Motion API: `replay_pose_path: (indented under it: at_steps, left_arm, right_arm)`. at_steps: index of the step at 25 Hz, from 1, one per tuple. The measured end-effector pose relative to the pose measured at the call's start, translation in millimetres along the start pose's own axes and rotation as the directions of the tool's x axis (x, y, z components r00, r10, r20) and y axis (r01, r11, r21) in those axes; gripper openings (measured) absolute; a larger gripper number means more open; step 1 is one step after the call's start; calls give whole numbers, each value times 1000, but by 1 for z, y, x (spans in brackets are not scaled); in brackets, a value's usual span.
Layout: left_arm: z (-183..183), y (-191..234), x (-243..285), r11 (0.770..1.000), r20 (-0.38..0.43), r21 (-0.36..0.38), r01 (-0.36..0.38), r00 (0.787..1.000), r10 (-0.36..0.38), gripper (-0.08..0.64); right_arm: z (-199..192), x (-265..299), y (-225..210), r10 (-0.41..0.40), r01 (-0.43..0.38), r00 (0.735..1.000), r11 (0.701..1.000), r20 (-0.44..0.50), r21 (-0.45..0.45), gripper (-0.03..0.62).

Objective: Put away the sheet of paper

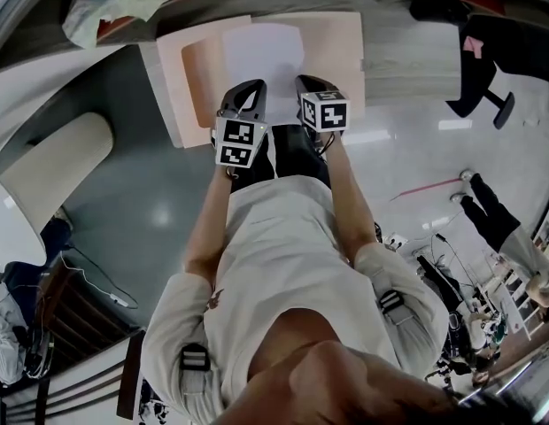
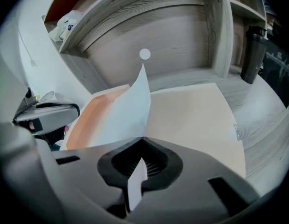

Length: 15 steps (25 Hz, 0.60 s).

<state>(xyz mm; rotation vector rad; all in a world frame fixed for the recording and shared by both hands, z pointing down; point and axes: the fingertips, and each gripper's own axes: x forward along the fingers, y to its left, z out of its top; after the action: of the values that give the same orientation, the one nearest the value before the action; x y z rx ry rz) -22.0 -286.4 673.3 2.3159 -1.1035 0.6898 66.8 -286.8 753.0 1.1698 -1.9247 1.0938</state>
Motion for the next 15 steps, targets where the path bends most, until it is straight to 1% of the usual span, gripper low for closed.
replay_pose_path:
  at_steps: [15]
  left_arm:
    - [-12,29,-32,996,24,-55,-72,997,73,15]
  right_arm:
    - [7,20,40,41,-43,999,997,-33,-67,18]
